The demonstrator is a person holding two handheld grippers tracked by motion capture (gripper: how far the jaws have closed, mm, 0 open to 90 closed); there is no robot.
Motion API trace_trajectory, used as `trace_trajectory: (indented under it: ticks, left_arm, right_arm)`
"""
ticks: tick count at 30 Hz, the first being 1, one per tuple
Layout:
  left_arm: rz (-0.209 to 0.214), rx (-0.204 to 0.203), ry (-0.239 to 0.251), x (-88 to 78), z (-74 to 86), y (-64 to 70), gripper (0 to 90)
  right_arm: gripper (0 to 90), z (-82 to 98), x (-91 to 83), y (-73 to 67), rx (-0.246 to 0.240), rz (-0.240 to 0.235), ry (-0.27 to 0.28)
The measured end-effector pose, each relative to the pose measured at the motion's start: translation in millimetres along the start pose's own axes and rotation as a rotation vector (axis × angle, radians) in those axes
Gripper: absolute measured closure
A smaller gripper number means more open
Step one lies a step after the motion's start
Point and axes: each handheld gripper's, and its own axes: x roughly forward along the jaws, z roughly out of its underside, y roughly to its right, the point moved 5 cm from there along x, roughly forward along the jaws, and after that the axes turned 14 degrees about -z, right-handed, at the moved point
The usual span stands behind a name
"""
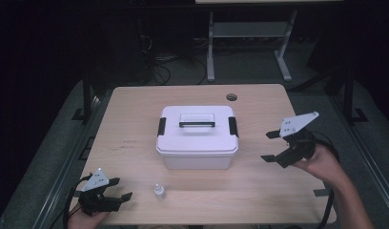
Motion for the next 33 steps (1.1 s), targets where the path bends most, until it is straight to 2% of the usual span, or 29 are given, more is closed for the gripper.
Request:
trace_trajectory:
  ticks: [2, 4, 7, 11, 12, 13, 14, 16, 18, 21, 26, 29, 33]
  left_arm:
    - [-0.001, -0.002, 0.000, 0.0, 0.2, 0.7, 23.5]
    - [0.000, 0.001, 0.000, -0.5, 0.2, 0.6, 23.5]
    - [0.001, -0.006, 0.007, -0.2, -0.6, 1.2, 23.5]
    - [0.003, -0.006, 0.002, 0.4, -0.4, 2.0, 23.5]
    - [0.005, -0.005, 0.001, 1.1, -0.6, 3.0, 23.5]
    - [0.005, -0.005, 0.001, 1.1, -0.6, 3.0, 23.5]
    - [0.005, -0.002, 0.001, 1.3, -0.9, 3.0, 23.5]
    - [0.003, -0.002, 0.001, 1.3, -1.1, 2.9, 23.5]
    - [-0.002, -0.008, 0.008, 0.4, -2.2, 2.0, 22.6]
    - [-0.003, -0.012, 0.018, -1.0, -2.9, 1.9, 22.6]
    - [0.001, -0.011, 0.014, 0.4, -2.7, 1.8, 22.6]
    - [0.002, -0.011, 0.015, 0.5, -3.0, 2.4, 22.6]
    - [0.002, -0.009, 0.013, 0.3, -2.6, 2.2, 22.6]
  right_arm:
    - [19.7, -17.2, -2.6, 8.0, -0.020, -0.007, -0.013]
    - [19.9, -21.2, -2.4, 9.5, -0.025, -0.011, -0.015]
    - [19.9, -42.3, 1.2, 16.8, -0.046, -0.039, -0.038]
    - [20.0, -56.4, 4.2, 20.4, -0.059, -0.056, -0.032]
    - [21.2, -66.2, 7.0, 21.7, -0.068, -0.066, -0.043]
    - [21.2, -66.2, 7.0, 21.7, -0.068, -0.066, -0.043]
    - [21.5, -77.1, 10.0, 23.3, -0.085, -0.073, -0.048]
    - [21.8, -81.4, 11.1, 23.9, -0.089, -0.075, -0.049]
    - [23.4, -98.9, 18.1, 25.2, -0.125, -0.086, -0.063]
    - [23.5, -105.5, 22.4, 26.7, -0.134, -0.089, -0.078]
    - [29.3, -128.8, 36.6, 28.9, -0.163, -0.111, -0.085]
    - [31.2, -135.4, 41.7, 29.4, -0.174, -0.118, -0.094]
    - [39.1, -152.1, 59.2, 30.1, -0.201, -0.136, -0.133]
